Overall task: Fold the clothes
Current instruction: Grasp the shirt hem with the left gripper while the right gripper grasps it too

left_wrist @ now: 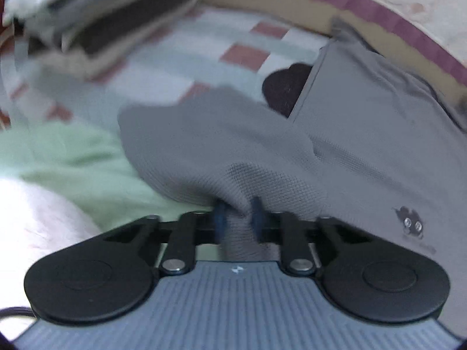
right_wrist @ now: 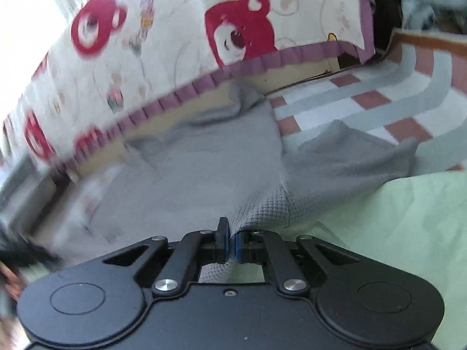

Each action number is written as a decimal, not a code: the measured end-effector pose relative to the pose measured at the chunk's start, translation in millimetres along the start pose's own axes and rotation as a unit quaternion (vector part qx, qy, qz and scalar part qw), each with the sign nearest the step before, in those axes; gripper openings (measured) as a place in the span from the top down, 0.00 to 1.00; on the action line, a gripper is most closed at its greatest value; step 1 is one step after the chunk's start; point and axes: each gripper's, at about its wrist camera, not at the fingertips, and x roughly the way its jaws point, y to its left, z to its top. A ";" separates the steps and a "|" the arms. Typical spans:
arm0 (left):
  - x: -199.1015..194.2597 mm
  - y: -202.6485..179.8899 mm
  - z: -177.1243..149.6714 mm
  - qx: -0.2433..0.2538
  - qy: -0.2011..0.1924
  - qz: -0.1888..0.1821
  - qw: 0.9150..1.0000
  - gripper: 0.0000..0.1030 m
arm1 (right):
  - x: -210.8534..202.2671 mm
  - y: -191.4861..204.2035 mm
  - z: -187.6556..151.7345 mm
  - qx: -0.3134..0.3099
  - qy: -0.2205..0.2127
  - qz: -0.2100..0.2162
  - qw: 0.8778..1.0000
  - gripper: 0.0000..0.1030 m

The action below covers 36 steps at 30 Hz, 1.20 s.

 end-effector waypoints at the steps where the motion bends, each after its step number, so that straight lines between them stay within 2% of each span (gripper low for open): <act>1: -5.4 2.0 -1.7 0.001 -0.007 -0.004 1.000 0.92 | 7.1 -0.1 -5.1 -0.007 0.018 -0.015 1.000 0.93; 4: -9.4 5.7 -3.7 0.003 0.004 -0.015 1.000 0.92 | 22.0 -14.9 -16.9 0.080 0.063 0.014 0.995 0.84; 6: 1.8 11.4 -1.4 -0.011 0.040 -0.026 0.999 0.88 | 24.9 -25.3 -25.5 0.144 0.079 0.044 0.986 0.50; 8: 14.7 19.3 0.0 -0.043 0.068 -0.034 0.996 0.76 | 24.8 -33.8 -35.1 0.196 0.092 0.075 0.973 0.46; 9: 19.7 20.1 1.1 -0.048 0.076 -0.039 0.995 0.65 | 24.7 -38.1 -39.9 0.221 0.099 0.091 0.966 0.46; 10: 24.2 20.6 1.8 -0.053 0.082 -0.043 0.994 0.58 | 24.7 -41.6 -44.6 0.245 0.104 0.106 0.958 0.45; 14: 32.3 17.3 1.9 -0.064 0.087 -0.043 0.993 0.53 | 28.5 -33.3 -59.7 0.267 0.107 0.165 0.943 0.45; 15: 32.3 15.7 2.1 -0.056 0.082 -0.049 0.994 0.55 | 32.5 -26.4 -58.3 0.251 0.106 0.165 0.948 0.45; 18: 22.4 7.9 1.6 -0.013 0.051 -0.061 0.997 0.94 | 46.1 -3.7 -44.9 0.174 0.105 0.133 0.970 0.47; 19: 16.4 3.7 0.6 0.002 0.035 -0.055 0.998 0.95 | 51.2 4.0 -40.4 0.151 0.107 0.129 0.974 0.55; 20: 9.9 -0.5 -0.4 0.017 0.019 -0.049 0.998 0.96 | 55.4 11.5 -35.9 0.129 0.109 0.127 0.977 0.92; 22: -8.0 -9.3 -2.0 0.062 -0.025 -0.051 0.996 0.97 | 43.6 19.8 -27.5 0.111 0.098 0.181 0.972 0.91; 24: -27.2 -20.2 -3.0 0.131 -0.071 -0.047 0.988 0.97 | 23.3 21.6 -19.9 0.095 0.108 0.278 0.950 0.91; 25: -35.8 -24.7 -3.2 0.162 -0.089 -0.045 0.982 0.97 | 9.0 20.7 -17.9 0.084 0.104 0.299 0.945 0.91; 26: -42.1 -24.6 -1.9 0.170 -0.097 -0.052 0.979 0.97 | -3.6 18.0 -17.9 0.078 0.109 0.300 0.945 0.91; 27: -45.9 -21.3 1.2 0.161 -0.095 -0.063 0.980 0.97 | -6.6 13.3 -20.1 0.083 0.118 0.284 0.948 0.91; 29: -42.3 -13.8 5.0 0.136 -0.076 -0.078 0.985 0.97 | -11.4 4.0 -24.6 0.093 0.138 0.251 0.954 0.91; 31: -34.4 -7.1 7.3 0.113 -0.054 -0.088 0.988 0.97 | 1.8 -1.5 -31.5 0.110 0.158 0.218 0.957 0.90; 34: -19.3 -2.2 5.5 0.093 -0.024 -0.088 0.991 0.97 | 19.2 -6.9 -41.8 0.142 0.183 0.180 0.956 0.78; 36: -14.9 -0.8 7.0 0.080 -0.015 -0.093 0.992 0.95 | 26.5 -6.5 -47.8 0.165 0.187 0.178 0.952 0.51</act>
